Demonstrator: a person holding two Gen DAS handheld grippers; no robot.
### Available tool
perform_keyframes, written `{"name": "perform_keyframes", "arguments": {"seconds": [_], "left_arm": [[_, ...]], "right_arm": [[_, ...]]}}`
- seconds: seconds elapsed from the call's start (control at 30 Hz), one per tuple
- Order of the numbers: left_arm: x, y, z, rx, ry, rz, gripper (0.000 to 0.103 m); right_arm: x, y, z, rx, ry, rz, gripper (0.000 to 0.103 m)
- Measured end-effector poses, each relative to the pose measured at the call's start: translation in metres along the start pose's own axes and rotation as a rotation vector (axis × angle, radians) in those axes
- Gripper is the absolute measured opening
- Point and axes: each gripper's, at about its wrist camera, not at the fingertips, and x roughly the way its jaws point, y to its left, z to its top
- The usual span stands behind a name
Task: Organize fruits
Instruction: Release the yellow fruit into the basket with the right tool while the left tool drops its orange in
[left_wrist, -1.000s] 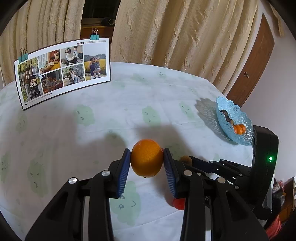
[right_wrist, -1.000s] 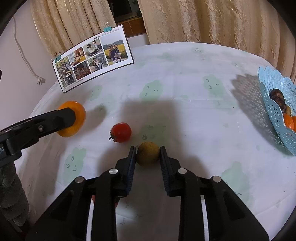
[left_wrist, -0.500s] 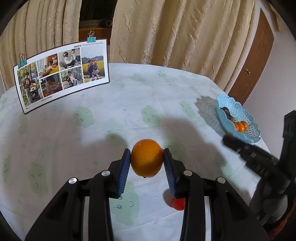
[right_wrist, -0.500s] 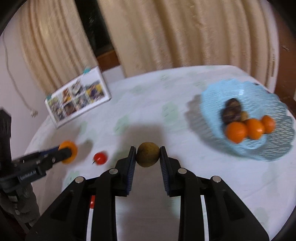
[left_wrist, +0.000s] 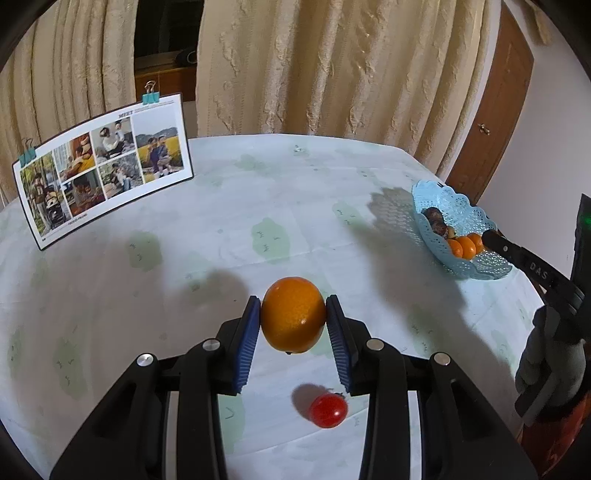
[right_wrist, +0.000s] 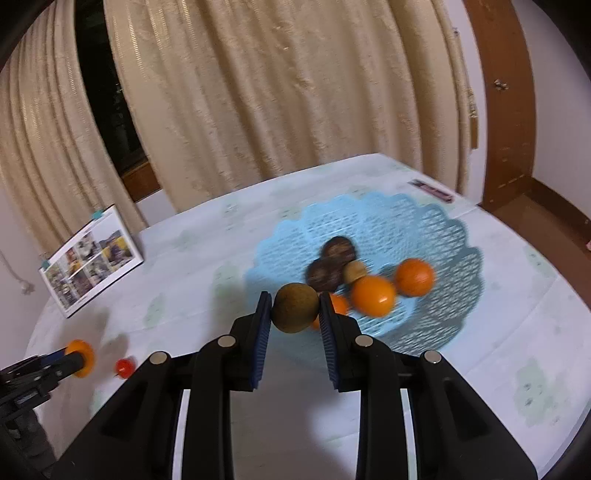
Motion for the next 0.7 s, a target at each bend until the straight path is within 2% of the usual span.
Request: {"name": "perform_keyframes", "arguments": {"seconds": [0.17,0.23,0.27,0.3,0.5,0.7], "left_arm": [[0.003,-0.014,0.006,0.027,0.0,0.001,0.037],[0.004,-0.021,0.009,0.04,-0.001,-0.001,0.037],[0.004,-0.026,0.011,0.05,-0.003,-0.002,0.037],[0.005,-0.029,0.013,0.056,-0.004,-0.003,0.037],[0.011,-0.066,0.029,0.126,-0.021,-0.026,0.037],[0.03,-0.108,0.048,0.19,-0.019,-0.068,0.037]], "right_arm": [[0.002,-0.014,0.002,-0.004,-0.027,-0.068,0.03],[0.002,-0.017,0.001,-0.001,-0.039,-0.08,0.044],[0.0,-0.02,0.001,0.008,-0.052,-0.086,0.057],[-0.001,-0.022,0.0,0.013,-0.064,-0.091,0.06],[-0.006,-0.034,-0.005,0.018,-0.108,-0.146,0.06],[-0.016,-0.061,-0.01,0.112,-0.179,-0.215,0.064]]}}
